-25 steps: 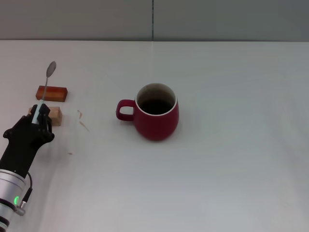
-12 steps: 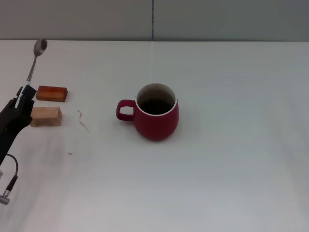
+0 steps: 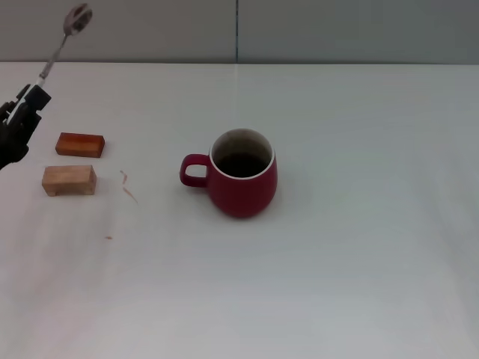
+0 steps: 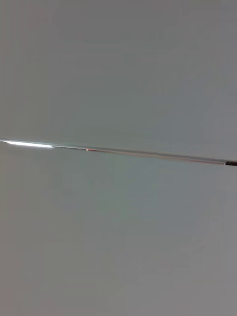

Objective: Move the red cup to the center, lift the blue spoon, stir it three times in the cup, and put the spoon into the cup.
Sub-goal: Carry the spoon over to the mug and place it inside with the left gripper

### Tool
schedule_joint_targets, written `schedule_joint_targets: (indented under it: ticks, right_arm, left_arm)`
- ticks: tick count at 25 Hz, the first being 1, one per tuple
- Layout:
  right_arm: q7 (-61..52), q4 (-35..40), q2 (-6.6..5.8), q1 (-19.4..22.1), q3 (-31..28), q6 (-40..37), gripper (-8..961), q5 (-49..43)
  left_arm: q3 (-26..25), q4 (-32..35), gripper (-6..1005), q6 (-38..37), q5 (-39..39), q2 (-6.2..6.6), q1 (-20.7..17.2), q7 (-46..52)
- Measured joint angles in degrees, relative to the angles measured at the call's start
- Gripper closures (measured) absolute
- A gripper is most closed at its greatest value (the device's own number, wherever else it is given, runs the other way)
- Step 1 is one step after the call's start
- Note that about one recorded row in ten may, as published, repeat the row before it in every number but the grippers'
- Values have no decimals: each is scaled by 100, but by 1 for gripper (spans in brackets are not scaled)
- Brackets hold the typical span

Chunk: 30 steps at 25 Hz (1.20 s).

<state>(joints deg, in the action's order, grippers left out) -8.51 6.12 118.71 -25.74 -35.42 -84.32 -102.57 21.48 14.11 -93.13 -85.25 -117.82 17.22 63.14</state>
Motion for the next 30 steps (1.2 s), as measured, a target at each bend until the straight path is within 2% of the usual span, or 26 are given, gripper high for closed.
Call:
schedule_joint_targets:
  ticks: [1, 5, 6, 8, 12, 13, 14, 15, 16, 19, 20, 23, 25, 28, 30]
  right_arm:
    - [144, -37, 6, 23, 0, 49, 321, 0]
    - [470, -207, 16, 94, 0, 75, 320, 0]
    - [626, -332, 17, 164, -9, 66, 320, 0]
    - [675, -425, 18, 240, -46, 57, 320, 0]
    - [686, -570, 20, 393, -135, 38, 320, 0]
    - [690, -648, 24, 473, -205, 35, 320, 0]
    - [690, -648, 24, 473, -205, 35, 320, 0]
    - [693, -712, 29, 543, -228, 33, 320, 0]
    - [693, -712, 29, 543, -228, 33, 320, 0]
    - [700, -769, 43, 630, -230, 26, 320, 0]
    - [701, -791, 53, 667, -229, 24, 321, 0]
    - [702, -837, 55, 714, -228, 22, 321, 0]
    - [703, -864, 56, 747, -228, 21, 321, 0]
    - [704, -866, 56, 751, -228, 21, 321, 0]
    - [712, -867, 56, 752, -228, 21, 320, 0]
  left_arm:
    - [128, 502, 851, -163, -33, 11, 35, 283]
    - [342, 1374, 851, -361, -38, 40, 93, 824]
    - [424, 1974, 851, -448, -50, 71, 130, 1098]
    - [451, 2456, 851, -488, -79, 116, 153, 1201]
    - [500, 2918, 852, -503, -93, 172, 166, 1285]
    - [790, 3715, 852, -529, -97, 317, 223, 1609]
    - [790, 3715, 852, -529, -97, 317, 223, 1609]
    - [973, 4063, 853, -537, -106, 366, 228, 1702]
    - [973, 4063, 853, -537, -106, 366, 228, 1702]
    - [1249, 4695, 853, -557, -318, 429, 224, 1764]
    - [1289, 5124, 853, -636, -601, 432, 249, 1795]
    - [1290, 5439, 853, -747, -837, 419, 293, 1839]
    - [1324, 5911, 853, -934, -1173, 391, 371, 1943]
    - [1350, 6057, 853, -991, -1281, 382, 403, 1982]
    - [1615, 6468, 853, -1119, -1585, 345, 494, 2104]
